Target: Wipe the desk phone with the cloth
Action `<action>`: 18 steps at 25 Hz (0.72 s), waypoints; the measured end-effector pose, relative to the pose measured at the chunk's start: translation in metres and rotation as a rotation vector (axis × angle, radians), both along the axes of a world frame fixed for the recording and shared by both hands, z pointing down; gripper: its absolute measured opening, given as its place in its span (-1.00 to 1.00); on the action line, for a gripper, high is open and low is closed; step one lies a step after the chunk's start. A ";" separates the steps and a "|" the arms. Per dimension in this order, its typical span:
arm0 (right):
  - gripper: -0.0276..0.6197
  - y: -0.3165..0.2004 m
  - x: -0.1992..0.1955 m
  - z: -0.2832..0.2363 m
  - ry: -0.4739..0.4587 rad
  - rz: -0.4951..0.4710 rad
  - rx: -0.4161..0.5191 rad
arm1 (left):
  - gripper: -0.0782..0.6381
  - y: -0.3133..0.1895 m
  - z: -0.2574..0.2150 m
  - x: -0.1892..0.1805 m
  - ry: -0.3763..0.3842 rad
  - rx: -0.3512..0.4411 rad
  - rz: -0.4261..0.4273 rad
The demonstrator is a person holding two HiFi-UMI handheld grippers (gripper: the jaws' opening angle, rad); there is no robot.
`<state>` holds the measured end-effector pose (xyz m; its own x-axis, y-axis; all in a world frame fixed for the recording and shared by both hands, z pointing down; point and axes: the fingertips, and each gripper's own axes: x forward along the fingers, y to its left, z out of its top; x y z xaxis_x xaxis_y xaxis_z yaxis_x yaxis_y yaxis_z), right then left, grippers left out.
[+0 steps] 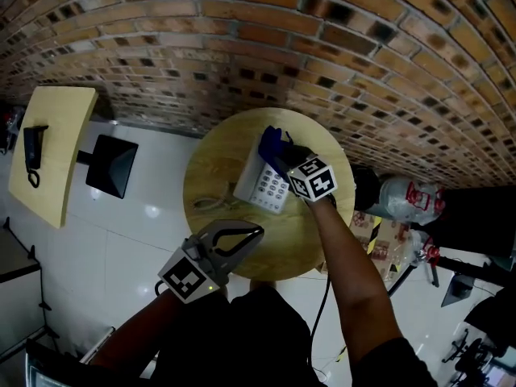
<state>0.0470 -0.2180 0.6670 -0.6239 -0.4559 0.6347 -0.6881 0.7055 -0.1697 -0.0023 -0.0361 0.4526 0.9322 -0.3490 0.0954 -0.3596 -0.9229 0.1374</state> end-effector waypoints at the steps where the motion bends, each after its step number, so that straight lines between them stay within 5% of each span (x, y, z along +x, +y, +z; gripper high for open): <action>1: -0.66 -0.013 -0.003 -0.002 0.008 -0.003 0.001 | -0.78 0.001 0.001 -0.002 0.002 -0.001 -0.004; 8: -0.66 -0.029 -0.043 0.005 0.040 -0.080 -0.027 | -0.78 0.006 0.011 -0.020 -0.002 -0.041 -0.045; 14: -0.66 0.056 -0.096 0.013 0.037 -0.227 -0.007 | -0.78 0.000 0.009 -0.027 -0.006 -0.011 -0.050; 18: -0.66 0.113 -0.126 0.034 0.042 -0.302 -0.035 | -0.78 -0.001 0.011 -0.025 0.015 -0.080 -0.069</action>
